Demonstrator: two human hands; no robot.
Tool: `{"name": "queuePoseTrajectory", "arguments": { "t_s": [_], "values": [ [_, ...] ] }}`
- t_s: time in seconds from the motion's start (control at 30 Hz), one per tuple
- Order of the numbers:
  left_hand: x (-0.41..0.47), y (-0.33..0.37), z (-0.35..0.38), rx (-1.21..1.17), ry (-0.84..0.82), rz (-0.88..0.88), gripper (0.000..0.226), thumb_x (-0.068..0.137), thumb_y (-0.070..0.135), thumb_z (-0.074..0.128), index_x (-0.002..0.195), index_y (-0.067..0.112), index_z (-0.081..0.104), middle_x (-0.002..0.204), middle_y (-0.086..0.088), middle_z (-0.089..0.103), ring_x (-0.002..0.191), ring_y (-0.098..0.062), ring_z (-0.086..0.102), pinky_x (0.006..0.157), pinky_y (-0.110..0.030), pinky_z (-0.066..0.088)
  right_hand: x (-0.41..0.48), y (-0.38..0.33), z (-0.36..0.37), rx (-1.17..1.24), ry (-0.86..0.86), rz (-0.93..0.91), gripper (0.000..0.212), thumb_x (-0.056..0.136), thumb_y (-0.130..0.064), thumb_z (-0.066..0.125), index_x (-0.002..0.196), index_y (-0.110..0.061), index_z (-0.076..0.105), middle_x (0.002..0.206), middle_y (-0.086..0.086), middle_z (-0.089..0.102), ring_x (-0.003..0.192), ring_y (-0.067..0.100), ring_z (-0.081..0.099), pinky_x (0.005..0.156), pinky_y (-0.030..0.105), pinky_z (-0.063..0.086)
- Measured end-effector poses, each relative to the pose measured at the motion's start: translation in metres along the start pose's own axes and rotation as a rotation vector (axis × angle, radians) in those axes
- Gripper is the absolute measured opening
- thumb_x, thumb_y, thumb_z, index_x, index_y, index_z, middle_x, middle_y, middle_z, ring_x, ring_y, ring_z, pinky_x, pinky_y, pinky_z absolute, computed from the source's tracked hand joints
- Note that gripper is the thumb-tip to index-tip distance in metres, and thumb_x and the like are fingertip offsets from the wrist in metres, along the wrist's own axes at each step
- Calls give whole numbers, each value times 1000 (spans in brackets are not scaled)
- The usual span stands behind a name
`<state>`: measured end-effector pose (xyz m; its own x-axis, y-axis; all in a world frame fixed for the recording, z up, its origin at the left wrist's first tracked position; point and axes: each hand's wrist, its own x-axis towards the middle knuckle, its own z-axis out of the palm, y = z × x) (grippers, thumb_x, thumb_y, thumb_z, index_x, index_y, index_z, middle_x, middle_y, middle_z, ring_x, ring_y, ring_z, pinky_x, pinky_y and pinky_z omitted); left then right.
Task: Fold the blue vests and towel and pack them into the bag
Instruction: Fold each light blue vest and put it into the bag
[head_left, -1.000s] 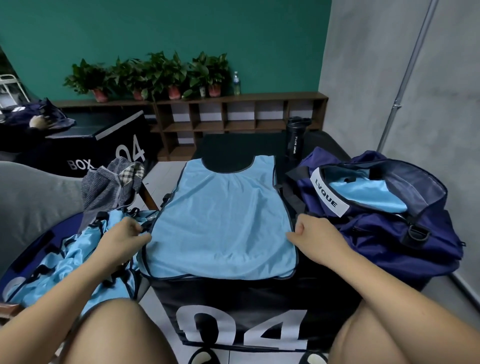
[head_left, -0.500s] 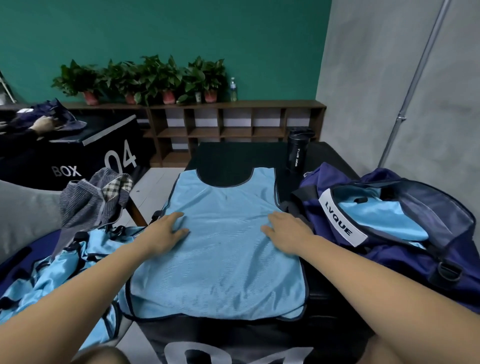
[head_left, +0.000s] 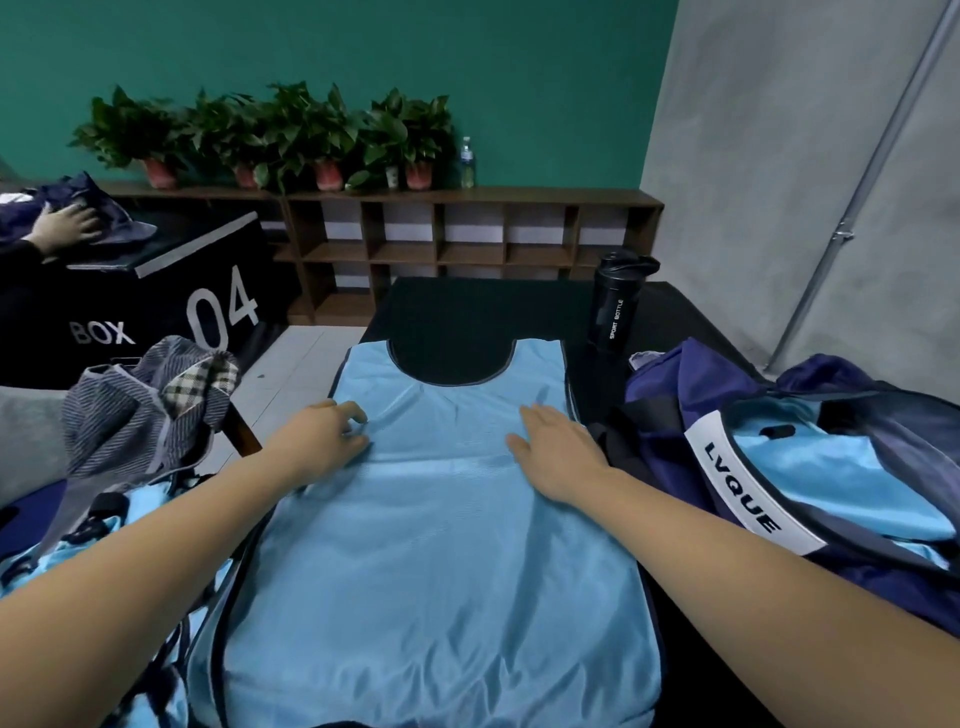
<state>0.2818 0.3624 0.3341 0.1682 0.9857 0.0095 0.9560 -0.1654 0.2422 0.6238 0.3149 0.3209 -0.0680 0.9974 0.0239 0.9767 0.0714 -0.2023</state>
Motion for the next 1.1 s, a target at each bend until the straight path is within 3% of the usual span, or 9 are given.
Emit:
{"name": "queuePoseTrajectory", "arguments": {
  "t_s": [0.13,0.23,0.4,0.53,0.7,0.77,0.9,1.1],
  "values": [
    [13,-14,3,-26,-11,-18,33,103,49,62,132,33,64,115,2,56,99,-17,62,89,-32,48,14,27,-3,-86,14,214,72,108,-61,29,147,-4,48,149,10,47,141,30,44,112,46,39],
    [24,-22,1,-69,-3,-39,24,102,47,65,120,33,65,110,3,60,94,-15,63,80,-32,48,22,35,-10,-223,-3,296,76,109,-62,25,147,0,48,146,15,50,134,32,50,107,45,42],
    [58,-25,-7,-75,100,-86,11,101,36,65,99,25,67,95,-1,74,80,-18,66,65,-32,50,52,26,-22,-163,107,250,64,110,-53,32,145,-2,48,143,13,52,133,33,50,104,46,43],
    [85,-21,-11,-88,161,-118,7,98,27,63,98,21,68,91,-2,73,80,-21,64,58,-30,42,89,24,-34,-88,108,212,47,109,-39,37,141,-7,52,142,14,55,131,36,51,105,46,41],
    [120,-28,-7,-93,183,-131,9,99,29,62,95,22,66,92,2,72,64,-18,70,59,-32,53,137,37,-34,-100,101,199,42,108,-31,40,143,-9,49,143,14,54,132,35,50,105,47,40],
    [137,-34,-4,-71,203,-109,9,98,29,64,97,21,67,99,-2,72,74,-22,70,67,-35,56,156,43,-34,-113,116,186,37,108,-29,41,137,-9,51,140,14,55,129,35,52,104,47,40],
    [169,-38,2,-26,231,-64,17,98,30,65,110,19,66,106,-6,61,92,-27,64,77,-34,47,191,51,-31,-97,126,147,33,107,-21,39,135,-10,53,132,12,58,121,34,54,100,47,40],
    [206,-27,1,48,198,-36,34,103,30,63,134,16,62,129,-11,54,117,-36,60,95,-44,51,224,60,-21,-99,92,98,31,108,-22,41,134,-13,54,128,10,60,118,32,57,96,46,37]
  ]
}}
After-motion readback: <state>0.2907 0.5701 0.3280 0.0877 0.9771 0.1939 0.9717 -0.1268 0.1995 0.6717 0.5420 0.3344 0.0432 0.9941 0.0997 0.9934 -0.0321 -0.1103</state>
